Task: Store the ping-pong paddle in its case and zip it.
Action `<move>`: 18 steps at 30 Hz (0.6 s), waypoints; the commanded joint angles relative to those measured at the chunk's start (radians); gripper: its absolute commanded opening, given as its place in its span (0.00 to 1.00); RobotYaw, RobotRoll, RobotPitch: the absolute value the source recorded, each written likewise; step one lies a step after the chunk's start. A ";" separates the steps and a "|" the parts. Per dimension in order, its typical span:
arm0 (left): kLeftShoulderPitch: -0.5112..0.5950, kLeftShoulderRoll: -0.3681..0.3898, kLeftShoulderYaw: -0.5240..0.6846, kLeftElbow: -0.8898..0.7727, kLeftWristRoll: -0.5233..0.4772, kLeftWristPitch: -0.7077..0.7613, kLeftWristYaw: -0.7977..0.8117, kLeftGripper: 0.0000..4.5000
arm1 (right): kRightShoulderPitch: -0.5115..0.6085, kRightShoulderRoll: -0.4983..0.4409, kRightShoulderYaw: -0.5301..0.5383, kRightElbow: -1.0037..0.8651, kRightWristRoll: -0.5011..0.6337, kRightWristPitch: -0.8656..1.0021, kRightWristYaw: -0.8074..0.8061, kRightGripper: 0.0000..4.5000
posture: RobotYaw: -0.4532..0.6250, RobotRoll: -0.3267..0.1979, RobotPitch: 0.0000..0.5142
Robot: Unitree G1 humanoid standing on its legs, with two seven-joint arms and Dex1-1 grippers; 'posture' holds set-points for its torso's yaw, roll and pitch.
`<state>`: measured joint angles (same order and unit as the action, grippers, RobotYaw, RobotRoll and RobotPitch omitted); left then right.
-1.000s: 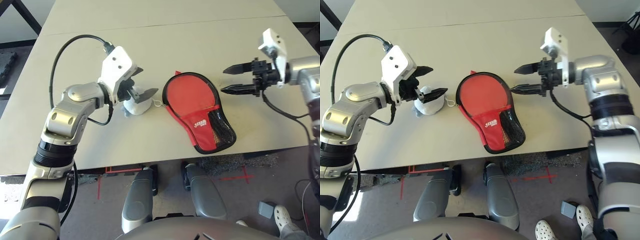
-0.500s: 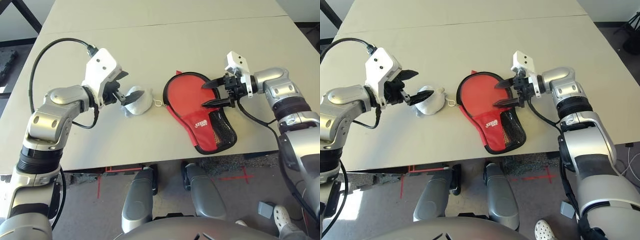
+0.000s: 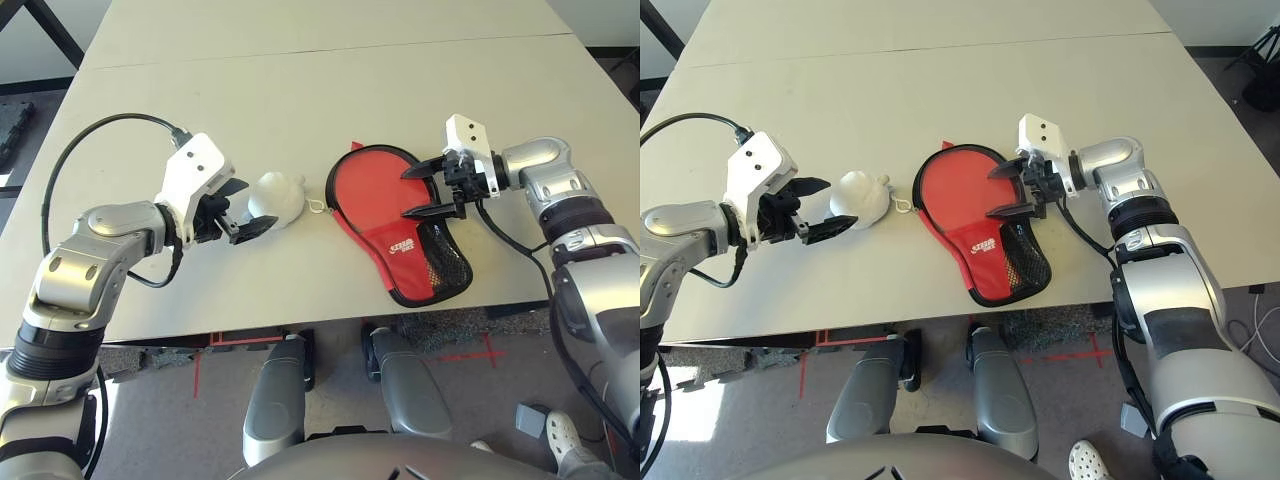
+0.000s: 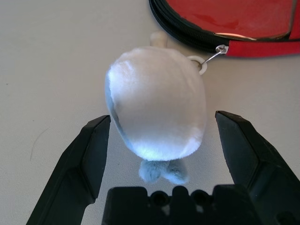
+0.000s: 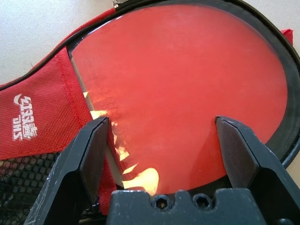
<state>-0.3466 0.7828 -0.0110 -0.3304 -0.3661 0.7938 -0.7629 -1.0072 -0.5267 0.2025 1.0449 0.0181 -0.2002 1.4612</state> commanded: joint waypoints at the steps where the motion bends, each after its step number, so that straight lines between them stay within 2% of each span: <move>1: 0.003 -0.012 -0.028 0.028 0.024 -0.020 0.007 1.00 | 0.036 0.000 0.011 0.027 -0.037 0.002 -0.012 0.99 | 0.55 0.62 0.50; 9: 0.006 0.003 -0.069 0.033 0.046 -0.021 -0.024 1.00 | 0.054 -0.005 0.000 0.008 -0.039 -0.003 -0.015 0.99 | 0.53 0.62 0.50; 12: 0.004 0.010 -0.078 0.039 0.054 -0.029 -0.039 0.86 | 0.059 -0.005 -0.003 0.002 -0.038 -0.002 -0.019 1.00 | 0.53 0.62 0.50; 18: -0.018 -0.005 -0.079 0.051 0.057 -0.030 -0.039 0.34 | 0.072 -0.005 -0.005 -0.015 -0.036 0.004 -0.023 1.00 | 0.53 0.62 0.51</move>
<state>-0.3589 0.7854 -0.0792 -0.2948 -0.3147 0.7681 -0.7979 -0.9737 -0.5298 0.1780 1.0168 0.0167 -0.2115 1.4499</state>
